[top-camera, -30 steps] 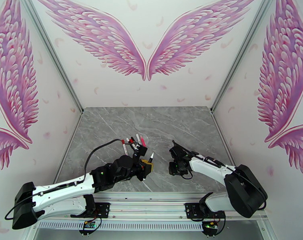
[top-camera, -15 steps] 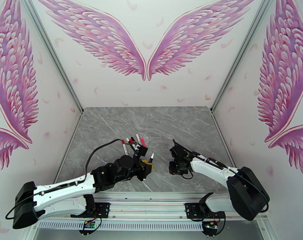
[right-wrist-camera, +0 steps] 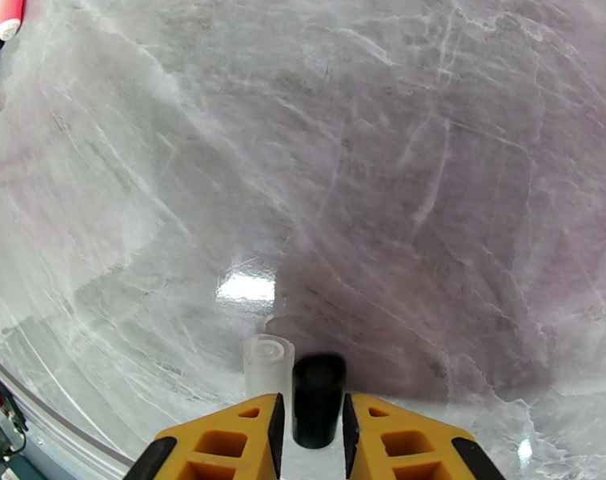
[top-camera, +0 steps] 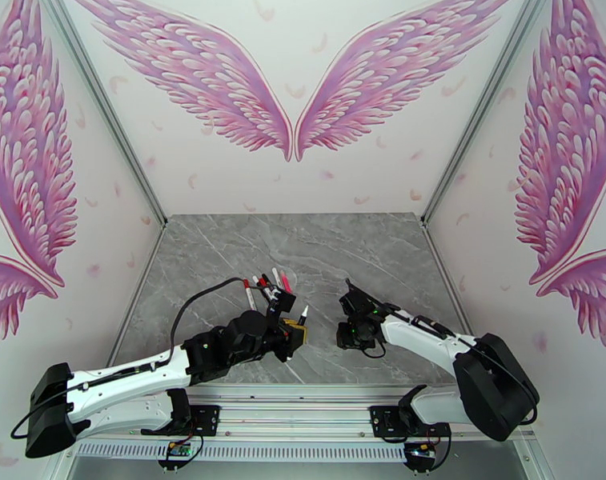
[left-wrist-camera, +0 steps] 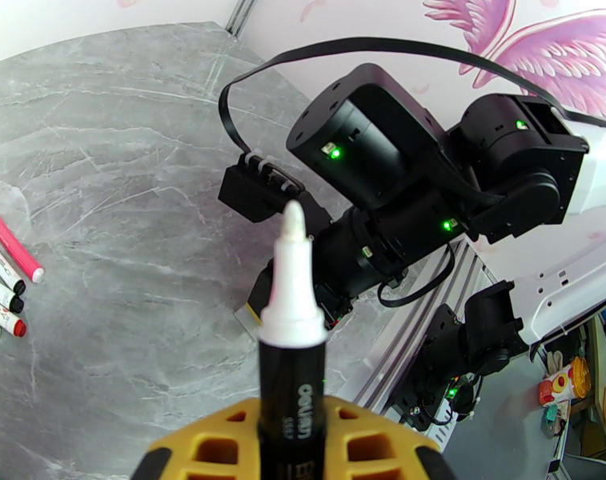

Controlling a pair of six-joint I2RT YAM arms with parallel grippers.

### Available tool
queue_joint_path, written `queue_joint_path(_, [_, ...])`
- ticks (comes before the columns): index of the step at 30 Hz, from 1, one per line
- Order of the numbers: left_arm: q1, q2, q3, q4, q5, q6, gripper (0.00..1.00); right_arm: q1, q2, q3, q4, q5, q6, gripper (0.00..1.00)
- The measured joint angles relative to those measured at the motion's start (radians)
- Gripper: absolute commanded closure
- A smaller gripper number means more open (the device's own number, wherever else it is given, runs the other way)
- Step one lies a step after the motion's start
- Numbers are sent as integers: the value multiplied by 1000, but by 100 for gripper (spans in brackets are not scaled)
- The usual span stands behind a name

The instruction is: Open the pen caps

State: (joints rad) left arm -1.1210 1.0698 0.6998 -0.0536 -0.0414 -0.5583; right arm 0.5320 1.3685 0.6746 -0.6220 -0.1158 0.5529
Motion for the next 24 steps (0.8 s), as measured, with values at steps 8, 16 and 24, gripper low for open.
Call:
queue_joint_path(8, [0, 0, 0, 1, 0, -3, 100, 0, -2, 0, 2, 0, 0, 70])
queue_joint_path(16, [0, -3, 0, -18, -25, -19, 100, 0, -60, 0, -7, 0, 0, 68])
queue_joint_path(24, [0, -46, -4, -162, -156, -76, 100, 0, -264, 0, -18, -8, -19, 48])
